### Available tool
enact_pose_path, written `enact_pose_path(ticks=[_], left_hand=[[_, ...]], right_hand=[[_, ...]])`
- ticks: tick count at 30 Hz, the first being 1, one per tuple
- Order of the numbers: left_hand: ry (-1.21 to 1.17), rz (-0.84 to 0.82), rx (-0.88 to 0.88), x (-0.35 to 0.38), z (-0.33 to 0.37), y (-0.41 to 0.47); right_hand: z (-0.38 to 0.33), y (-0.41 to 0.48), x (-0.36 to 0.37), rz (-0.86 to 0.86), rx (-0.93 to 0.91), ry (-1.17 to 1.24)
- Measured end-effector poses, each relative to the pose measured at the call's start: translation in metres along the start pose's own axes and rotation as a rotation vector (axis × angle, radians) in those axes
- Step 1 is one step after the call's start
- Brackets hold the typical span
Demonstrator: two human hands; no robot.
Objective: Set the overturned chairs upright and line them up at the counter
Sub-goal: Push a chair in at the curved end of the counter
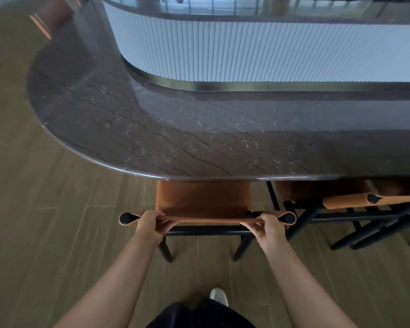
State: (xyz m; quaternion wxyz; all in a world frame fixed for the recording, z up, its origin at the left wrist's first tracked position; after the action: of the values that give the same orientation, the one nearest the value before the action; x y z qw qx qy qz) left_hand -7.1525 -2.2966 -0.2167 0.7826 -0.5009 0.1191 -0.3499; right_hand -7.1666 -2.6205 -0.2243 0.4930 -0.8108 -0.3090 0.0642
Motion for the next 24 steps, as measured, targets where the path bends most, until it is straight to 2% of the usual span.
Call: enact_pose_path(ticks=[6,15,24], left_hand=[[-0.022,0.071,0.032,0.006,-0.013,-0.004],[-0.002,0.017,0.036,0.042,-0.031,-0.002],[-0.045,-0.020,0.030,0.072,-0.021,0.016]], right_hand=[[-0.012,0.006,-0.014,-0.007,-0.060,0.037],[-0.048,0.024,-0.029,-0.005,-0.034,0.036],[-0.073,0.053,-0.003,0.003,-0.033,0.016]])
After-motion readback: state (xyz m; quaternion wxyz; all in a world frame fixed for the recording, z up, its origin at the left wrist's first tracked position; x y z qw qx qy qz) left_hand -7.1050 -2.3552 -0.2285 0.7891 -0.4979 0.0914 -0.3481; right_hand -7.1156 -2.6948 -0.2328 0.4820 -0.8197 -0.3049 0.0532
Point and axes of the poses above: each hand's wrist, its own y-axis towards the middle knuckle, its own x-axis out of the palm, z = x × y, the point moved 9 cm from there along y, towards the middle knuckle, and after that the axes turned 4 degrees about z, right-handed, at the moved point
